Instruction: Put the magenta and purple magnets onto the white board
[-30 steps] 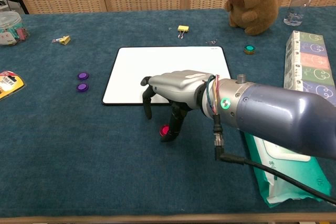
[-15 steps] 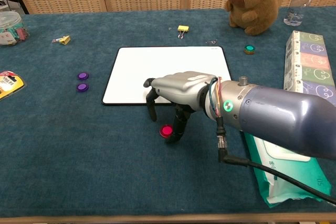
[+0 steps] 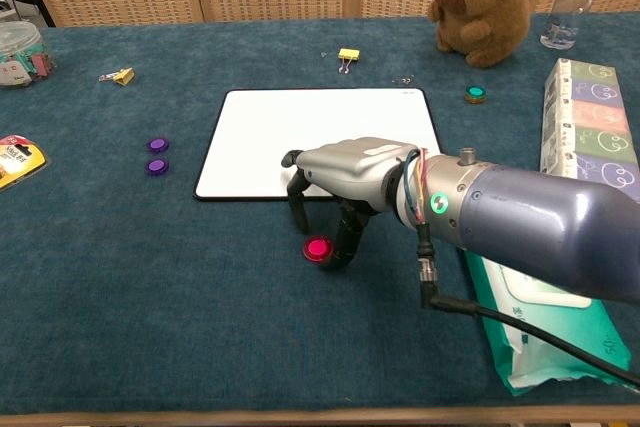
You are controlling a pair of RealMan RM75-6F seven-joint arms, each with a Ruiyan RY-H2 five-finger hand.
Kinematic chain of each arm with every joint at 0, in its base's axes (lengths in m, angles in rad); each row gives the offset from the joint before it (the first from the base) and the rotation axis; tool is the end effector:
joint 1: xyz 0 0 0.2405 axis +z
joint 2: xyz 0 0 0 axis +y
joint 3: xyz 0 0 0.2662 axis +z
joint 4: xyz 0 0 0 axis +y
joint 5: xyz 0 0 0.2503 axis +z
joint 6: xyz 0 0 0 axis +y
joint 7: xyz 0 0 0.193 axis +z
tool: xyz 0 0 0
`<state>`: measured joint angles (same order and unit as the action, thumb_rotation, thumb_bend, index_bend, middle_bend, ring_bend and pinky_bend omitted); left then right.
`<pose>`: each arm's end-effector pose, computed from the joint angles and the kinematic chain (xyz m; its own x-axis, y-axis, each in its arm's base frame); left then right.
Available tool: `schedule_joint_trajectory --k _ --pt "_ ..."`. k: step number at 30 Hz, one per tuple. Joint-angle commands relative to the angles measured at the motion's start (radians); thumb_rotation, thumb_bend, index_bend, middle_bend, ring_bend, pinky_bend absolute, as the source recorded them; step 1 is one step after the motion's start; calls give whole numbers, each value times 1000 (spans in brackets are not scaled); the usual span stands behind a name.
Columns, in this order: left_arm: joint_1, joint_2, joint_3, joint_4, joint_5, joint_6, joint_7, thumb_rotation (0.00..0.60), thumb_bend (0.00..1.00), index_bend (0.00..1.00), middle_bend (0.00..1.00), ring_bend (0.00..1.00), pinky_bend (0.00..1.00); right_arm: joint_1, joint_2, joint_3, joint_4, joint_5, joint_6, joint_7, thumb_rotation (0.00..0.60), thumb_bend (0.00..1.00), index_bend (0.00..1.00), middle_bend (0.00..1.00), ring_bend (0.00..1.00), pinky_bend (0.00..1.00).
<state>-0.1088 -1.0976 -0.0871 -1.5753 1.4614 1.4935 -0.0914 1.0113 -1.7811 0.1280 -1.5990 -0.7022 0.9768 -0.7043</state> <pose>-0.3421 0.2523 0.1504 0.3567 -0.0592 0.9324 0.9341 0.0056 -0.3570 -0.0320 -0.3312 -0.1763 0.5368 -0.4289 0.7266 -0.8064 -0.5141 0.2922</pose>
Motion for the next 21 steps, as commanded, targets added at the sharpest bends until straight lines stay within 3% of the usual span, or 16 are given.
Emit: schedule_joint_trajectory --k 1,13,21 --pt "0 0 0 0 0 0 0 600 29 0 0 0 0 -1 -1 1 1 1 -1 2 600 295 477 0 0 0" --pt "2 1 0 0 0 2 -3 600 29 0 0 0 0 -5 0 14 -10 -16 5 19 600 343 548 0 0 0" --pt "2 5 0 1 1 1 -12 600 29 0 0 0 0 3 48 84 -11 -10 34 31 600 343 551 0 0 0"
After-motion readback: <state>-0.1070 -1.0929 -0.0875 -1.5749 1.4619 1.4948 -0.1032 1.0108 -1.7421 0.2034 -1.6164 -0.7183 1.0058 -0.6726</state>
